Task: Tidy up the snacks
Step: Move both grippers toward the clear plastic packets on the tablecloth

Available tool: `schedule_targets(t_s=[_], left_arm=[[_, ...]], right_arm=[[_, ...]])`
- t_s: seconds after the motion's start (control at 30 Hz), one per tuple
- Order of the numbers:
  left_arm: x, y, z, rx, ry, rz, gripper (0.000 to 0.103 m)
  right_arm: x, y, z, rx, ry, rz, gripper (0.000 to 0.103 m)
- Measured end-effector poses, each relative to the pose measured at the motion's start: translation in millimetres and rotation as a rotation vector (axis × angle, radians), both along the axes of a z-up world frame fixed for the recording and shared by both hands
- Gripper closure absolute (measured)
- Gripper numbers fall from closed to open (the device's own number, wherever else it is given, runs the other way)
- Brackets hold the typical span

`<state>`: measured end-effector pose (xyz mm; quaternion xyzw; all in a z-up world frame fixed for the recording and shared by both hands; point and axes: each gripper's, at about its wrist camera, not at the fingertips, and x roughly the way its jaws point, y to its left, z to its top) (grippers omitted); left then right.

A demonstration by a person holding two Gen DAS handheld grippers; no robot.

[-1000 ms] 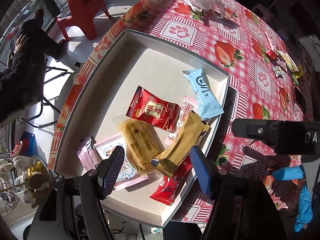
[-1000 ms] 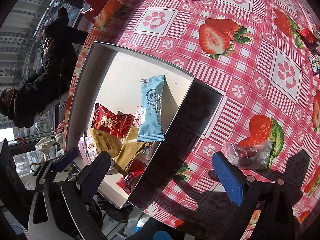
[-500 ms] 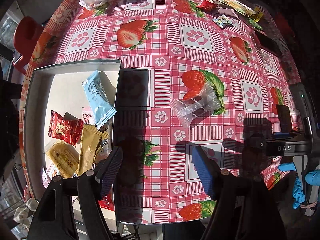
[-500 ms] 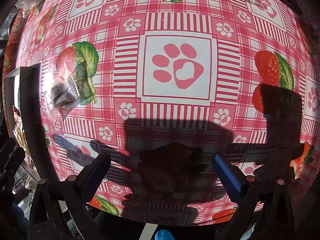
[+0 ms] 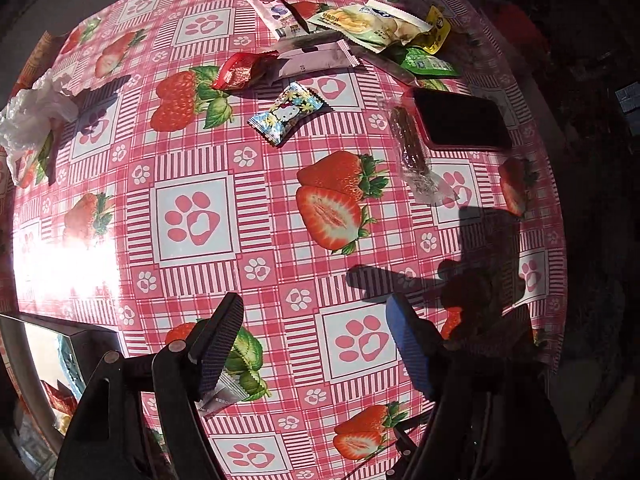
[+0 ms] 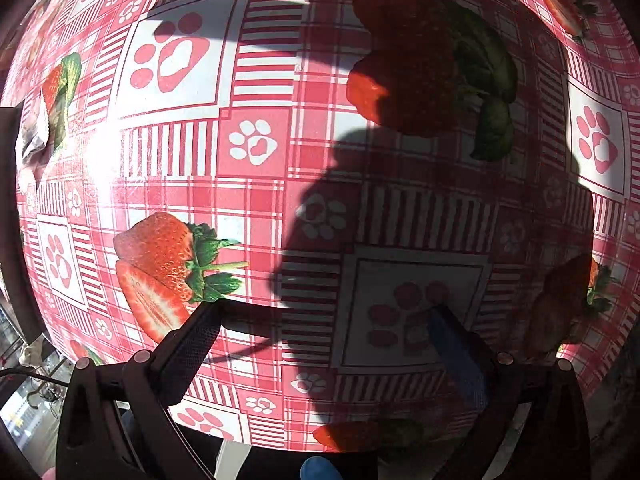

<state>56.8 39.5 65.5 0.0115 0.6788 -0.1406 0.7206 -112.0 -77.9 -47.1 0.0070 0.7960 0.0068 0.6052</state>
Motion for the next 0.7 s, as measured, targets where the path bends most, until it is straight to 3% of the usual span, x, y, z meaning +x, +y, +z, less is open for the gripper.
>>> schedule_targets(t_s=[0.27, 0.57, 0.63, 0.67, 0.7], left_arm=[[74.0, -83.5, -35.8, 0.020, 0.026, 0.048, 0.026], [91.3, -121.1, -70.2, 0.151, 0.028, 0.016, 0.026], [87.1, -125.9, -67.9, 0.180, -0.011, -0.014, 0.040], [84.7, -127.4, -65.4, 0.184, -0.029, -0.036, 0.059], [83.5, -129.1, -63.5, 0.167, -0.027, -0.054, 0.059]], right_arm=[[10.4, 1.7, -3.4, -0.001, -0.009, 0.002, 0.000], [0.3, 4.5, 1.5, -0.002, -0.051, 0.020, 0.000], [0.3, 4.5, 2.9, -0.001, -0.059, 0.026, 0.000], [0.6, 4.6, 2.7, -0.001, -0.063, 0.029, 0.000], [1.4, 6.2, 2.7, -0.001, -0.066, 0.033, 0.000]])
